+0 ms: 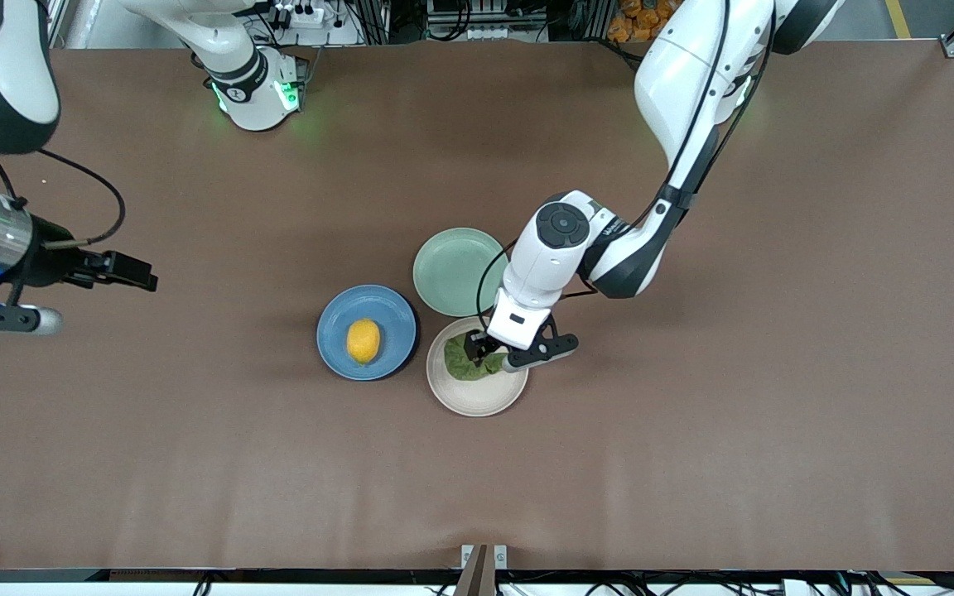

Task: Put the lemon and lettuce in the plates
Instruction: 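Release the lettuce onto the cream plate with the left gripper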

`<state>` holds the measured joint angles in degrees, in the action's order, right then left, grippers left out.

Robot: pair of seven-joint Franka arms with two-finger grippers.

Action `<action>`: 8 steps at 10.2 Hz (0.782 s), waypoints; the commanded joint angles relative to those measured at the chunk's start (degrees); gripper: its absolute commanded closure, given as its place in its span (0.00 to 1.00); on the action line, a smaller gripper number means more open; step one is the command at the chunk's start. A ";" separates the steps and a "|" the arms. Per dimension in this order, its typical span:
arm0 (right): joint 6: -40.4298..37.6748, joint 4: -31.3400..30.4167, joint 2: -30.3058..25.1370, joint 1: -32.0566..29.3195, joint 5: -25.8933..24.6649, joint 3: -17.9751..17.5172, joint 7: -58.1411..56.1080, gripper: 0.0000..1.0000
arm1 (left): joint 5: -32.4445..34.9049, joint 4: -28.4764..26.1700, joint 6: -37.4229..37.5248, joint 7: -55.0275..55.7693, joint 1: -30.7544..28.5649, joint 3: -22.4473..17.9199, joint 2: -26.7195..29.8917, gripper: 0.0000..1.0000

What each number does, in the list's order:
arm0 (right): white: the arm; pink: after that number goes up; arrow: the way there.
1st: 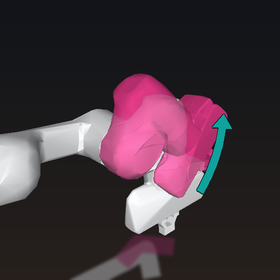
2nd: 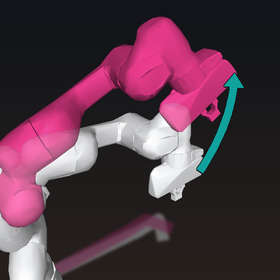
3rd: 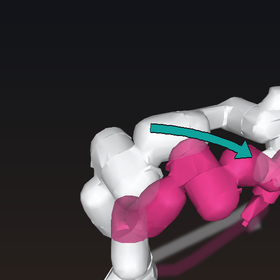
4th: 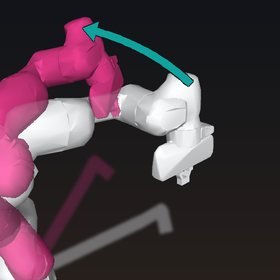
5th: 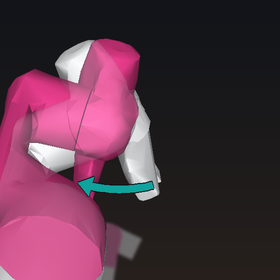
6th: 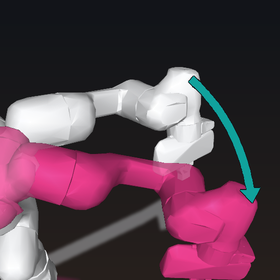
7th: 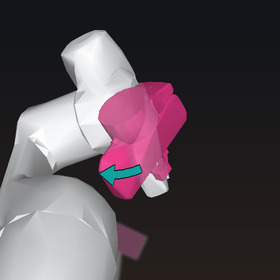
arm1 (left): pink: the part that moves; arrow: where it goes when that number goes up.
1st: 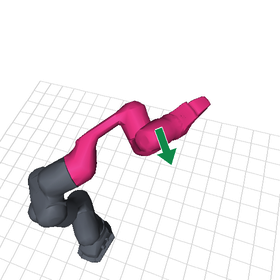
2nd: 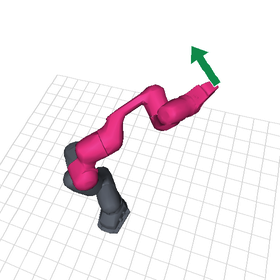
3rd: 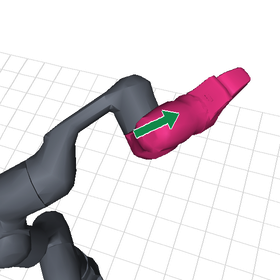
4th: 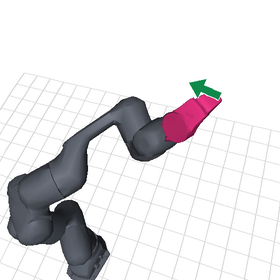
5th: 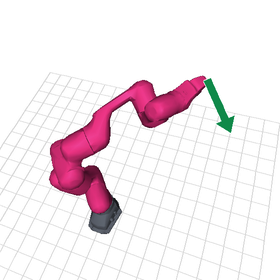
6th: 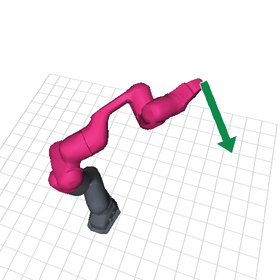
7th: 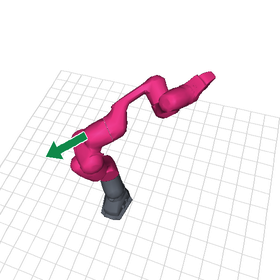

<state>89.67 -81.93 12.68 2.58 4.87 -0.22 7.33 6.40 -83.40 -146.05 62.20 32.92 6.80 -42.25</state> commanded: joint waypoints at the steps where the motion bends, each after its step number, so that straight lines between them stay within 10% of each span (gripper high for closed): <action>1: 0.50 -1.65 -1.34 -0.91 -0.22 -1.10 0.14 0.00 | 3.62 -0.80 13.72 -4.69 -0.49 -1.78 10.22 0.00; 8: 0.68 -3.40 -3.27 -0.91 -0.83 -0.66 -0.30 0.00 | 2.83 -1.07 37.91 -23.49 -11.11 -1.08 28.52 0.00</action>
<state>90.08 -82.37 12.28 2.45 4.79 -0.23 7.34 9.00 -82.56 -111.49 43.14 24.04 4.97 -17.53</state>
